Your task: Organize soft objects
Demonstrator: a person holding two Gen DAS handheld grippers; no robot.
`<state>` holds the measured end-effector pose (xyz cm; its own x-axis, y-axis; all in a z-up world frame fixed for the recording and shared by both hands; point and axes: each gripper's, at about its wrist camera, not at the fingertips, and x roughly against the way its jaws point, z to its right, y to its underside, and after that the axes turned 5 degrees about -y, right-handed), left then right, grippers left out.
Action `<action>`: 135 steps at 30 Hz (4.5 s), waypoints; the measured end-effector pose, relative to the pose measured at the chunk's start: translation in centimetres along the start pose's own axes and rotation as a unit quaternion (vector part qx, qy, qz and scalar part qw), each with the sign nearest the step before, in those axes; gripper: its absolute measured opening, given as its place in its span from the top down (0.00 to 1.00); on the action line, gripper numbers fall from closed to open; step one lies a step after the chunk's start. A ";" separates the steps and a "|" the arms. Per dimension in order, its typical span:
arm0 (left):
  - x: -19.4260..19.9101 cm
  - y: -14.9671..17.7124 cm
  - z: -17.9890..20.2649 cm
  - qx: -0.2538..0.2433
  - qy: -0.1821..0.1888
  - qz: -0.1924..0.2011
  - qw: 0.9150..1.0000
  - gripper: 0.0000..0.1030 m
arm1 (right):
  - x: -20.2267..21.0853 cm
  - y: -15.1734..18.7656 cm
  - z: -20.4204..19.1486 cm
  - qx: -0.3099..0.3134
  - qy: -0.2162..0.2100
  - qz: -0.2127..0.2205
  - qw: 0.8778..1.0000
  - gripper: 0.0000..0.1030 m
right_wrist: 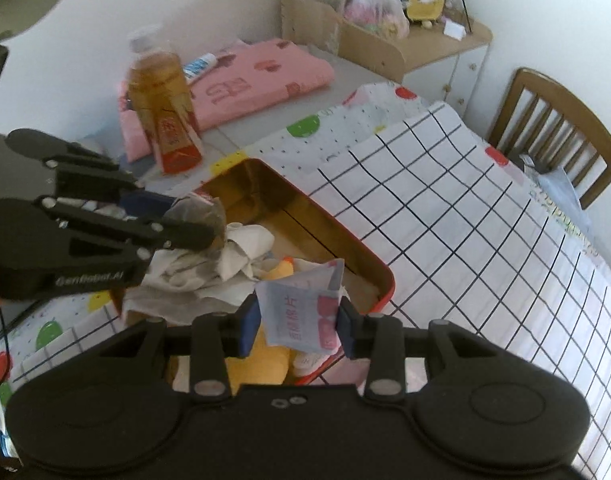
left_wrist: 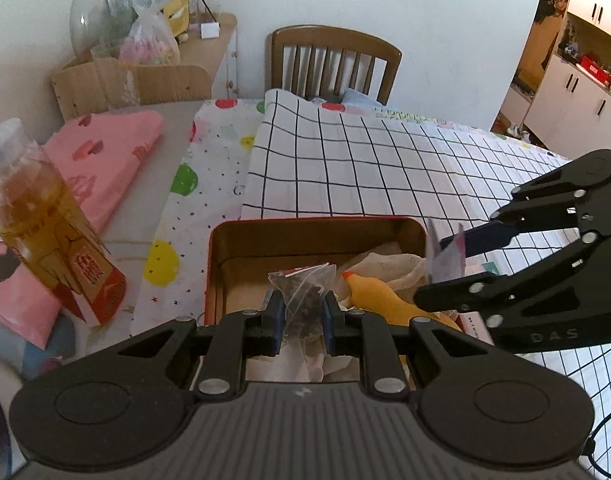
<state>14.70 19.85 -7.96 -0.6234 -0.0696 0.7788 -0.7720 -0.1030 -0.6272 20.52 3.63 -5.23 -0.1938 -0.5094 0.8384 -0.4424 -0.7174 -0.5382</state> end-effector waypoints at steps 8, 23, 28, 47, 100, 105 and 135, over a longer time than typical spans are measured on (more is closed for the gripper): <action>-1.9 0.2 0.3 -0.010 0.012 -0.015 1.000 0.82 | -2.1 -0.5 0.0 -0.003 0.004 -0.018 1.000 0.62; -3.1 0.6 1.1 -0.019 0.013 -0.030 0.999 0.82 | -2.2 0.7 -0.1 -0.002 0.016 0.002 1.000 0.49; -2.9 0.6 1.0 -0.008 0.011 -0.031 0.999 0.77 | -1.3 0.9 -0.2 0.000 0.010 0.016 1.000 0.41; 0.9 1.2 2.2 -0.001 -0.022 0.011 1.000 0.31 | 4.2 3.1 0.3 -0.014 -0.012 0.074 0.997 0.31; 14.4 3.8 14.8 0.016 -0.031 0.144 0.989 0.00 | 19.7 17.9 1.5 -0.075 0.046 0.268 0.959 0.00; 15.1 4.4 15.5 0.007 -0.047 0.160 0.986 0.00 | 20.2 18.3 1.1 -0.084 0.055 0.280 0.955 0.00; 16.1 5.0 17.1 0.003 -0.024 0.178 0.984 0.00 | 20.5 20.0 0.7 -0.137 0.117 0.303 0.936 0.00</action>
<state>2.93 1.27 1.59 -0.8475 -0.1498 0.5091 -0.5047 -0.0692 -0.8605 8.34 -21.52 1.17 -0.6547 -0.6418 0.3994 -0.3903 -0.1655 -0.9057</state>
